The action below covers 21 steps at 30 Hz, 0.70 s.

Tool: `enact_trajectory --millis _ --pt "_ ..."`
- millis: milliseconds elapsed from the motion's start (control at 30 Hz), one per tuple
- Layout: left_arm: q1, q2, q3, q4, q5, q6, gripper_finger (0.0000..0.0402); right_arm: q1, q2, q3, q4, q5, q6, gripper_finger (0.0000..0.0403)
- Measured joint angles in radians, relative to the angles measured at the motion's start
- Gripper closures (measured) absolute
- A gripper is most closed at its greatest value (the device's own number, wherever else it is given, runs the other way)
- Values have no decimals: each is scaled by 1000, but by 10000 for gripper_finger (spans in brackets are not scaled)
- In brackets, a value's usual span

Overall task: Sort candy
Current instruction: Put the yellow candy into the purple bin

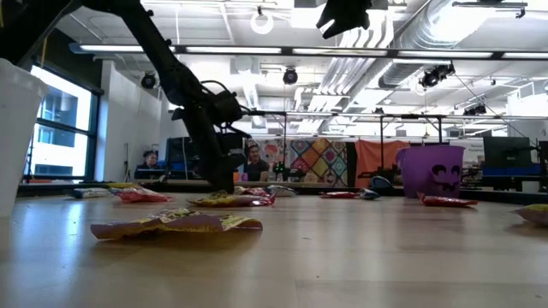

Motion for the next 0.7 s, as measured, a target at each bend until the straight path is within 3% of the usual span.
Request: enact_trajectory --millis 200,267,700 --pt "0 2 -1 -2 -13 117 368 0 0 0 0 0 0 183" --pt "4 -4 -2 -3 11 126 392 0 0 0 0 0 0 183" --pt "47 -178 -7 -46 475 45 401 0 0 0 -17 -25 -6 183"
